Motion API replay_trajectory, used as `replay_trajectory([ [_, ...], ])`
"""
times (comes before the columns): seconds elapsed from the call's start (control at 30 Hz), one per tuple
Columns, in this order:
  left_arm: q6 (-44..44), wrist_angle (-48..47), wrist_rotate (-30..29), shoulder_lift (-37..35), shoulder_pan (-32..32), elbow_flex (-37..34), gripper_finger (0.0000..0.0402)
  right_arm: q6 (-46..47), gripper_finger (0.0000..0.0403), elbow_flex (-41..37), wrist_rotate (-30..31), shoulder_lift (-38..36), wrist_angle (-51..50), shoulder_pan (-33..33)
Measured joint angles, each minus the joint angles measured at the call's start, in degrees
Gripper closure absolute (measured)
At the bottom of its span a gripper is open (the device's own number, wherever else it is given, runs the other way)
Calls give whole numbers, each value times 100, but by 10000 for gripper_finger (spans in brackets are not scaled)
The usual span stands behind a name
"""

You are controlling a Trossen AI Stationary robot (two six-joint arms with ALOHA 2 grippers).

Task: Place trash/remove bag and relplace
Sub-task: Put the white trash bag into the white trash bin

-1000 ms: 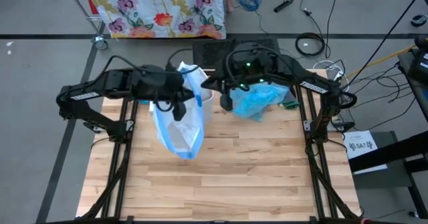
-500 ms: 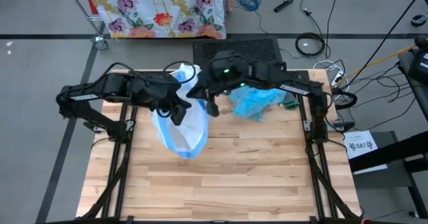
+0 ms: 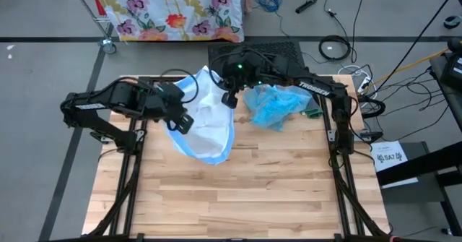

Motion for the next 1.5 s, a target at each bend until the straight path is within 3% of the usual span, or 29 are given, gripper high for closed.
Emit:
replay_trajectory([
  [0.13, 16, -707, -601, -26, 214, -1, 402, 108, 403, -2, 138, -1, -25, -6],
  [0.3, 638, -654, -999, -65, 764, -26, 402, 353, 403, -2, 709, -1, -24, -90],
  [0.43, 1069, -659, -1461, -81, 1214, -27, 402, 964, 403, -2, 736, -1, -159, -241],
  [0.57, 1626, -657, -2013, -74, 1616, -33, 402, 1466, 403, -2, 594, -1, -588, -281],
  [0.73, 2440, -661, -2706, 0, 2086, -33, 402, 1912, 403, -2, -208, 27, -1004, -224],
  [0.83, 2853, -655, -2635, 39, 2345, -76, 402, 2121, 403, -2, -523, 61, -1130, -184],
  [1.0, 3045, -672, -2019, 28, 2610, -437, 402, 2642, 403, -4, -572, 85, -1500, -137],
  [1.1, 3059, -664, -1947, 40, 2636, -568, 402, 2638, 403, -4, -585, 83, -1671, -105],
  [1.17, 3024, -657, -1864, 28, 2632, -570, 402, 2652, 403, -9, -522, 46, -1692, -96],
  [1.3, 2815, -633, -1100, 31, 2636, -586, 402, 2677, 403, -7, -530, -134, -1799, -93],
  [1.5, 2423, -641, -930, -18, 2636, -752, 402, 2498, 403, -6, -685, -158, -2161, -74],
])
